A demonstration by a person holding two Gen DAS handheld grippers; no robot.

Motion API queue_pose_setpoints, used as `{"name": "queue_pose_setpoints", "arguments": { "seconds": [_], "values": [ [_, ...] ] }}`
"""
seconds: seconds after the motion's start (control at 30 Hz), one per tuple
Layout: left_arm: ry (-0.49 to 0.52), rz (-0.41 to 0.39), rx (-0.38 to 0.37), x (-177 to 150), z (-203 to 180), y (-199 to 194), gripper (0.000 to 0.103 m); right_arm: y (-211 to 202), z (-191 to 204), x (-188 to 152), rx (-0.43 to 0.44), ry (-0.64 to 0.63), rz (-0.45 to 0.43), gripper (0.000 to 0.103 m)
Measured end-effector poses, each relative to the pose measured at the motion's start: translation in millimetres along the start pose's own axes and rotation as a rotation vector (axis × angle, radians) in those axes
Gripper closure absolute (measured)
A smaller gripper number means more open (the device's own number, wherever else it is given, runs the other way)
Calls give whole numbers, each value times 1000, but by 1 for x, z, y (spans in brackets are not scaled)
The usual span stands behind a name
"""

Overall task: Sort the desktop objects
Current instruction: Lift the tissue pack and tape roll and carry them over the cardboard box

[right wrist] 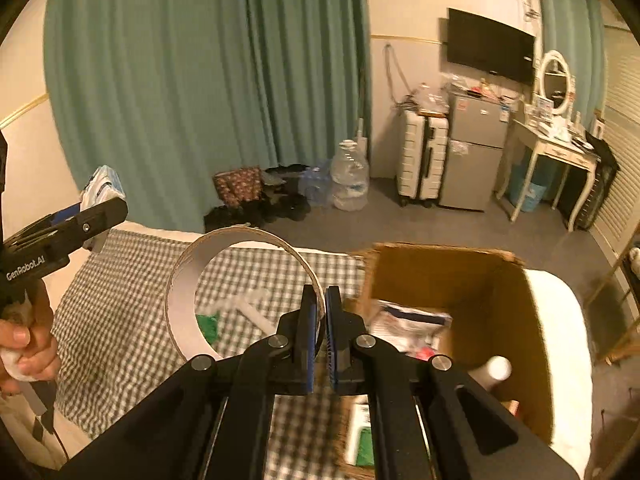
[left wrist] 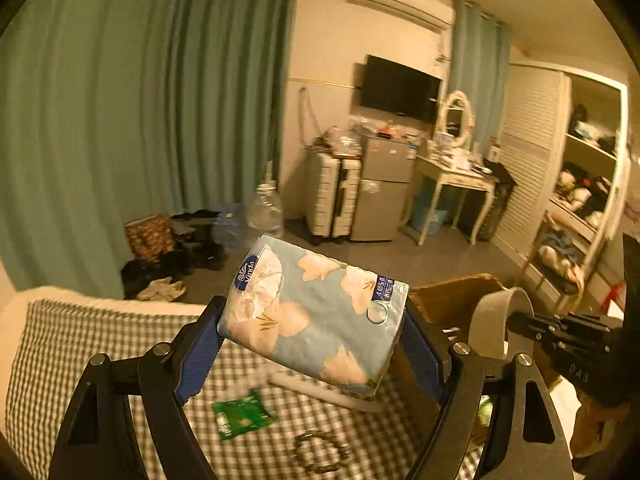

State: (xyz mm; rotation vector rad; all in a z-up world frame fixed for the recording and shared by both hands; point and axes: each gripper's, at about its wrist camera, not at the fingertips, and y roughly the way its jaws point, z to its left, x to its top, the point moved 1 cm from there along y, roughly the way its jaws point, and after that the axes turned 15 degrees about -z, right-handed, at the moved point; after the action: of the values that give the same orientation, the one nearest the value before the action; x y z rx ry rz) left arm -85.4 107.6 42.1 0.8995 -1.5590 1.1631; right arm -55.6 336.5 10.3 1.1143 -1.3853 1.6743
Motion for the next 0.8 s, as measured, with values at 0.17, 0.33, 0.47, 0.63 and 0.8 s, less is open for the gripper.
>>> {"name": "queue_pose_setpoints", "arguments": {
  "seconds": [0.17,0.33,0.47,0.63,0.8],
  "values": [
    [52,1,-85,-3,-45,10,19,-15,-38,5,-75,37,-15,98],
    [84,8,-171,-13,-84,25,19,-20,-72,5,-153,55,-10,98],
    [103,12,-216,-23,-109,43,19,-23,-99,-7,-218,77,18,98],
    [90,45,-248,-37,-133,71,19,-20,-135,-20,-290,120,51,98],
    [103,81,-306,-50,-159,95,19,-11,-153,-28,-332,144,73,98]
  ]
}}
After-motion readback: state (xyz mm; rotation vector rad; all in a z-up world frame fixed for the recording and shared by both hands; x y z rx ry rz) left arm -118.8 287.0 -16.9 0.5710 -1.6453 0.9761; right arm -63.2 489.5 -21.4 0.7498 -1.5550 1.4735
